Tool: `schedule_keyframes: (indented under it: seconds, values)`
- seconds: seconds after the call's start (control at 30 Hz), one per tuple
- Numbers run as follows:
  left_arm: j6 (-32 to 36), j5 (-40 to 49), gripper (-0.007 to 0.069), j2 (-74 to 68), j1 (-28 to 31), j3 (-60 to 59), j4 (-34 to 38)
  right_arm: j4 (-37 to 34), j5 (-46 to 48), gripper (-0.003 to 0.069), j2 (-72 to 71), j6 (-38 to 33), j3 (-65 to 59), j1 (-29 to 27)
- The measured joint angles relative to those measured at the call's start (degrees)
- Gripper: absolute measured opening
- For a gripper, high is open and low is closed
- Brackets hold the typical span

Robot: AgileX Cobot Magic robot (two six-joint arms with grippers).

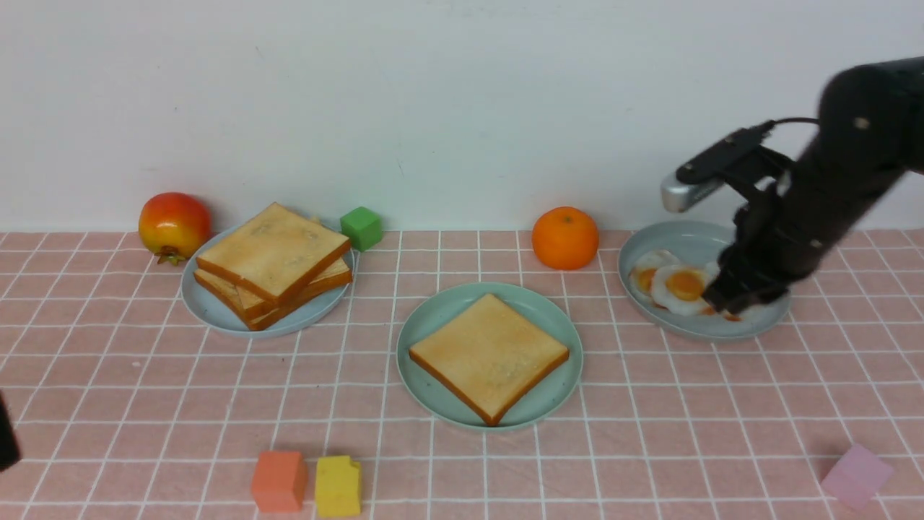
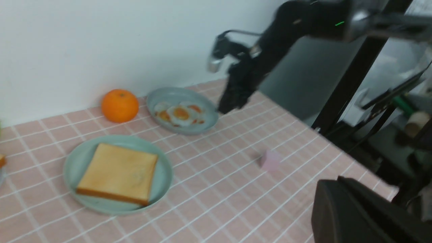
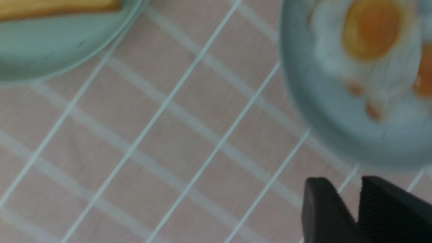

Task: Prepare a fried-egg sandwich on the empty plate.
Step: Use the right arm to grab a fried egg

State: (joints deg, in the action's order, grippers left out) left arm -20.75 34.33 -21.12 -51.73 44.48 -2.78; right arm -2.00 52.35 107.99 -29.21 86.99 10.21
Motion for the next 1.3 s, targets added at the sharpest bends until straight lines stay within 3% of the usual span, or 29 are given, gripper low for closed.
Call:
schedule_keyframes:
  seconds: [0.1,0.33,0.53,1.07,1.3]
  values:
    - [-0.29,-1.13,-0.0013,-1.72,0.0,0.0,0.0,-0.33,0.7,0.0283,3.71,-4.1,4.07,-0.98]
    - [-0.46,-1.56,-0.0013,-7.78,0.0,0.0,0.0,-1.49,1.86,0.0537,12.03,-15.15,11.36,-3.22]
    - [-0.46,-1.61,-0.0013,-9.59,0.0,-0.02,0.01,-1.03,-2.48,0.0643,14.81,-19.17,11.84,-3.33]
    - [-0.7,-1.98,-0.0013,-9.67,0.0,-0.02,-0.04,1.12,-7.98,0.0619,20.23,-23.29,13.28,-4.26]
    - [-0.7,-1.98,-0.0013,-9.67,0.0,-0.02,0.35,1.11,-8.26,0.0507,20.59,-23.48,13.64,-4.32]
